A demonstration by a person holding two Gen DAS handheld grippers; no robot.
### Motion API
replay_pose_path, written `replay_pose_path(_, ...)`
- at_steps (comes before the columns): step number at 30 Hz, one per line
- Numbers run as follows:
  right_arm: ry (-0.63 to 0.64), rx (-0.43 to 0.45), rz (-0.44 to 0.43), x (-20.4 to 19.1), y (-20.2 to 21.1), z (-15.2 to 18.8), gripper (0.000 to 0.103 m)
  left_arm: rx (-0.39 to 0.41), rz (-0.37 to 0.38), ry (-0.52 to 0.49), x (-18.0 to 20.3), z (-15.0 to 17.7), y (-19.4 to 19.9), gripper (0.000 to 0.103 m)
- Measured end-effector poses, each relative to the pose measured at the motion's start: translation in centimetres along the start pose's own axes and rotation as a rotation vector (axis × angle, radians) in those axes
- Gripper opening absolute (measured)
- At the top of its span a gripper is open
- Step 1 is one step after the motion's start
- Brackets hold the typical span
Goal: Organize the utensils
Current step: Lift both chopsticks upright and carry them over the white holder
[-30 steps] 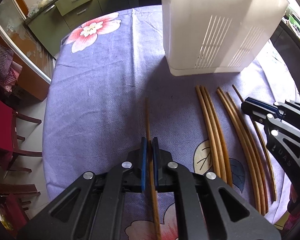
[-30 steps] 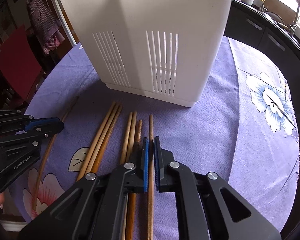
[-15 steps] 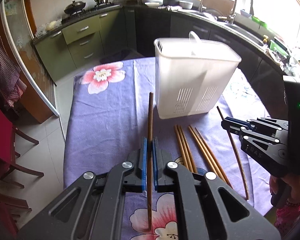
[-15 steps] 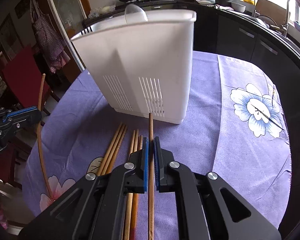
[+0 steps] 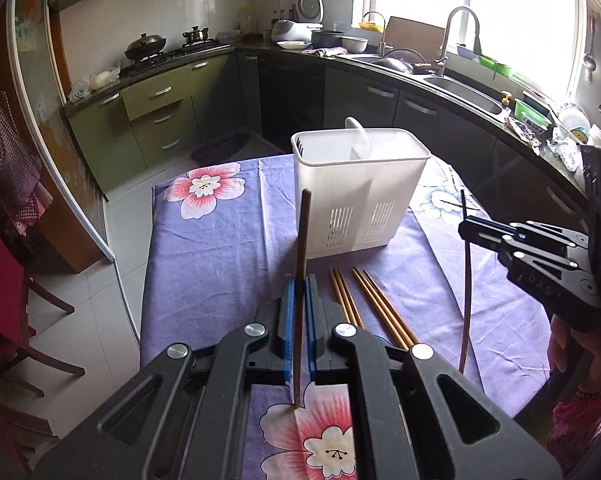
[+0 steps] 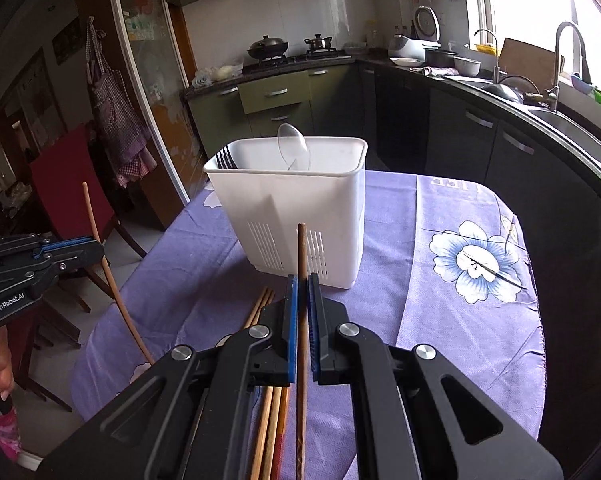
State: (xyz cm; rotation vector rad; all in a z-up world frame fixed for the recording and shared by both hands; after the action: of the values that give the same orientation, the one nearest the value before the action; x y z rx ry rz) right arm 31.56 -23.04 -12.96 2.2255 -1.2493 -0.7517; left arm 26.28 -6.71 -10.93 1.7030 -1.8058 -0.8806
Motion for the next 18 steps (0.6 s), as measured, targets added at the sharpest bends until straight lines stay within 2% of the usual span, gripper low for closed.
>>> replay_pose_path(6,0.006,0.081,0.009,-0.1,3.3,-0.5,0.006,0.012,0.011,-0.015,0.5,0.4,0.9,0.005)
replay_pose_path(18,0.036,0.132,0.025,-1.2,7.4,0.0,0.006,0.028,0.017,-0.033,1.0,0.2,1.8,0.005)
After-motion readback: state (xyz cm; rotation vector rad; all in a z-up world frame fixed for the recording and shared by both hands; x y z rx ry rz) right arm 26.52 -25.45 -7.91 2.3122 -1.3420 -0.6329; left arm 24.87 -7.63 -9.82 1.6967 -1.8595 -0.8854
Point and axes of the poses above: each gripper's, at about its wrist camera, not at the fingertips, and y roughly against the way its jaws point, x to its right, z to its underside, the point moved 10 cm from there along -y, roughly the way its jaws point, and after that the axes turned 5 degrees about -z, right-handed, at the moved point
